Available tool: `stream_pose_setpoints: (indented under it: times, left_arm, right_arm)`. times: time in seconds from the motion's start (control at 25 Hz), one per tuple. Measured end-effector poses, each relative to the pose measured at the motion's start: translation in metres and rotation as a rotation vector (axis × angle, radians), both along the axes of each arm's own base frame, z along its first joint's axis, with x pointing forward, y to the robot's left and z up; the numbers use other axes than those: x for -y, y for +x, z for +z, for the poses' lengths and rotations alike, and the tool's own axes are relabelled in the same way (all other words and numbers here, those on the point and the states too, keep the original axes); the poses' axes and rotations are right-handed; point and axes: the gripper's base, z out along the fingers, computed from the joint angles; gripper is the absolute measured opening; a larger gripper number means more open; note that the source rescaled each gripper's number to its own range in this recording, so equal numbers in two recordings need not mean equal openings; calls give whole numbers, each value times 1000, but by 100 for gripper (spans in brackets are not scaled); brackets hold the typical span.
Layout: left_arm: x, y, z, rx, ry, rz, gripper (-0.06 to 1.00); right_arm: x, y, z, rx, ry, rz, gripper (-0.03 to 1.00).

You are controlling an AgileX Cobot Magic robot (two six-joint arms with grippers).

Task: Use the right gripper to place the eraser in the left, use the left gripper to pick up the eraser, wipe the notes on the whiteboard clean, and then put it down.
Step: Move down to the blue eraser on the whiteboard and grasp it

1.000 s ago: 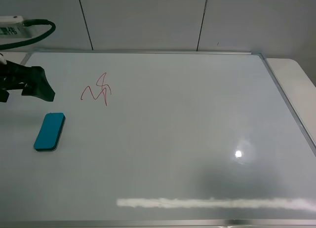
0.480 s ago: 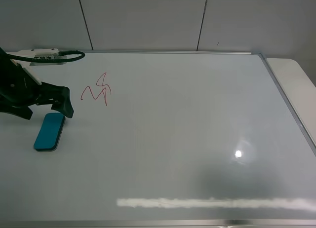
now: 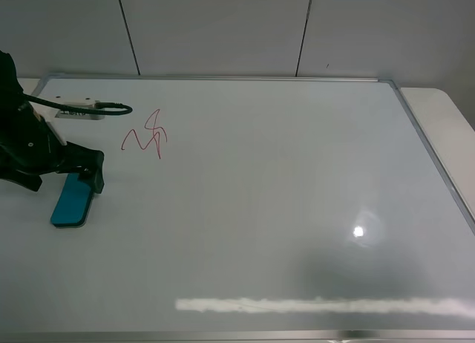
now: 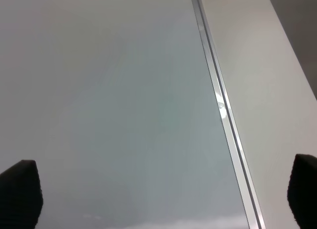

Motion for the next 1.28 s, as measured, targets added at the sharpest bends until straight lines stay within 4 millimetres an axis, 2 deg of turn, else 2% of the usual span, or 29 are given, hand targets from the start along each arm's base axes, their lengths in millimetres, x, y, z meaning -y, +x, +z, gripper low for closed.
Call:
stream_pose_setpoints:
  times: [0.6, 0.92, 1.28]
  left_arm:
    - [-8, 4, -4, 6, -35, 10, 100]
    - [-8, 6, -24, -38, -33, 31, 100]
    - [-8, 8, -25, -28, -30, 28, 98]
  right_arm:
    - [0, 0, 0, 0, 0, 0, 100]
    - [0, 0, 0, 0, 0, 0, 100]
    - [0, 0, 0, 0, 0, 0, 100]
